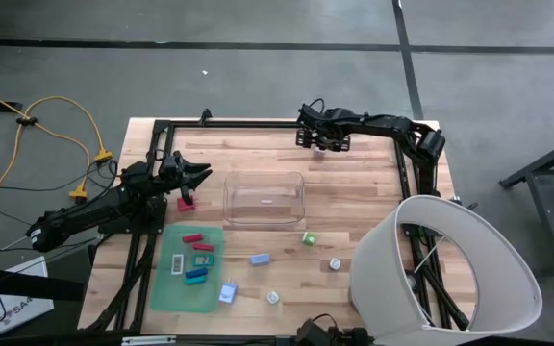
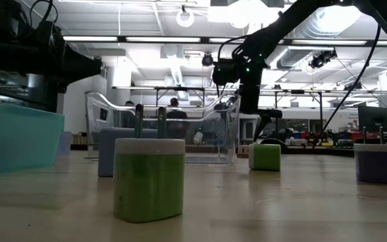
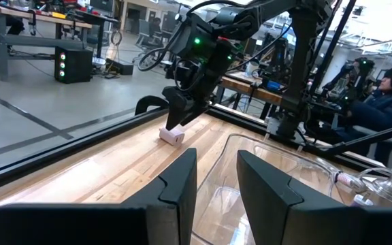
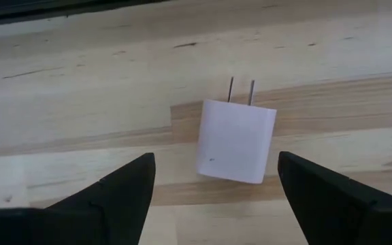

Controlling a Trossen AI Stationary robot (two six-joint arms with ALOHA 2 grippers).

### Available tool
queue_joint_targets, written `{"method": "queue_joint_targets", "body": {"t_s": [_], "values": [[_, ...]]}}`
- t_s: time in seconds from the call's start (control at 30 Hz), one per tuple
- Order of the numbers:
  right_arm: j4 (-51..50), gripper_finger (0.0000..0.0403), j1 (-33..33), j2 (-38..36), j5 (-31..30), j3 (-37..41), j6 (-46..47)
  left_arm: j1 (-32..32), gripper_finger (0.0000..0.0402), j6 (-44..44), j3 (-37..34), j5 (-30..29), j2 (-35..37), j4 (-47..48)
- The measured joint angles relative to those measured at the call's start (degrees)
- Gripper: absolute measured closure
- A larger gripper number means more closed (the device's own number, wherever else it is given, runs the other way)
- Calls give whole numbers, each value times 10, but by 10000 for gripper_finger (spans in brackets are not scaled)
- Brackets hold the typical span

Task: Pick & Place Office items
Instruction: Put the pink charger adapter into transparent bin

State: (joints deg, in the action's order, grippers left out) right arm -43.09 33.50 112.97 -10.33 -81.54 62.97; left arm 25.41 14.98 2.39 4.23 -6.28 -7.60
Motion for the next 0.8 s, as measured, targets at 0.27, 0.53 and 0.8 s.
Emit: {"method": "queue_joint_targets", "body": {"t_s": [0.27,0.53,0.8], "values": [[0,104,1,0,-2,0,-1,0,299,0,0,0,0,0],[0,104,17,0,-2,0,-2,0,299,0,0,0,0,0],[-5,104,19,0,-2,3,0,0,299,0,0,0,0,0]]}}
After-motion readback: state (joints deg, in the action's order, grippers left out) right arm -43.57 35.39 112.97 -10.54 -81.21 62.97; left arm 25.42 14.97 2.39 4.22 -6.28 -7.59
